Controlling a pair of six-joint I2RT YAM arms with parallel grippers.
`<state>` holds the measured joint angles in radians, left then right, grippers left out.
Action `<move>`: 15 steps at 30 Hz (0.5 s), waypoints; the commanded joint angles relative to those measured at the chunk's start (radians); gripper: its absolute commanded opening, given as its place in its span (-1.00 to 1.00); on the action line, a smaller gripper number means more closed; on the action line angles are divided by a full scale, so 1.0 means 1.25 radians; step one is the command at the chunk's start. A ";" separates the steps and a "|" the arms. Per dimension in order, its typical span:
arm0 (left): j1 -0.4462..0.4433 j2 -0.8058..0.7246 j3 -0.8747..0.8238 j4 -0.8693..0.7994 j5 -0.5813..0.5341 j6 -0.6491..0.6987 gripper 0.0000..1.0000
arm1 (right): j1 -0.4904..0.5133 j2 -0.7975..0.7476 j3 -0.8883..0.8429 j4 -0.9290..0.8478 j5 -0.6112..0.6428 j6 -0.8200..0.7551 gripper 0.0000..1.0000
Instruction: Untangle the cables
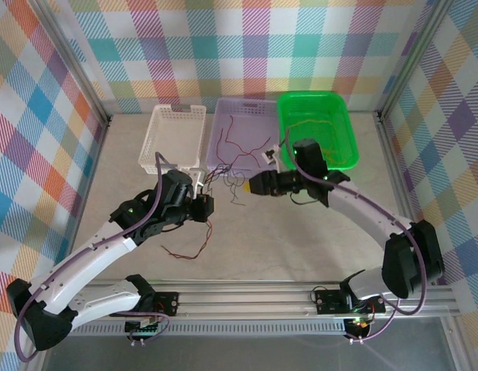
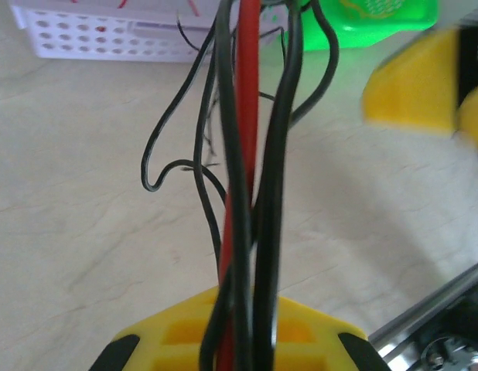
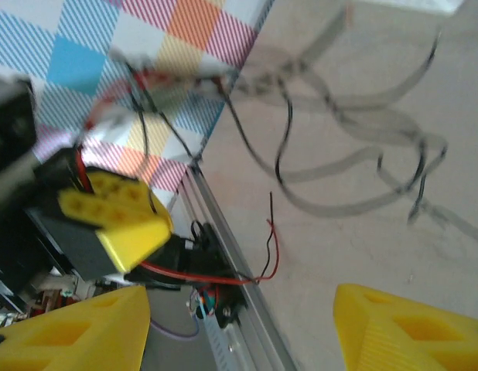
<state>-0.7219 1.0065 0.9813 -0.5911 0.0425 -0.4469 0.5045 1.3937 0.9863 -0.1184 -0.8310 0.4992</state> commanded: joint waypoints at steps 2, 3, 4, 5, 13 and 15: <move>0.010 0.033 -0.028 0.147 0.031 -0.083 -0.98 | 0.064 -0.061 -0.092 0.187 -0.008 -0.005 0.28; 0.010 0.044 -0.025 0.155 0.026 -0.095 -0.97 | 0.083 -0.066 -0.112 0.201 0.010 -0.011 0.28; 0.010 0.055 -0.024 0.172 0.030 -0.107 -0.98 | 0.104 -0.067 -0.135 0.228 0.032 -0.011 0.28; 0.009 0.068 -0.023 0.188 0.041 -0.116 -0.98 | 0.123 -0.062 -0.153 0.259 0.039 -0.006 0.28; 0.009 0.129 0.011 0.221 0.063 -0.163 -0.98 | 0.238 -0.026 -0.171 0.309 0.155 -0.053 0.23; 0.010 0.134 0.017 0.214 0.063 -0.163 -0.98 | 0.245 -0.014 -0.170 0.313 0.185 -0.056 0.18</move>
<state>-0.7212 1.1721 0.9638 -0.3614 0.0998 -0.6231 0.7990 1.3544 0.7681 0.2077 -0.6754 0.4721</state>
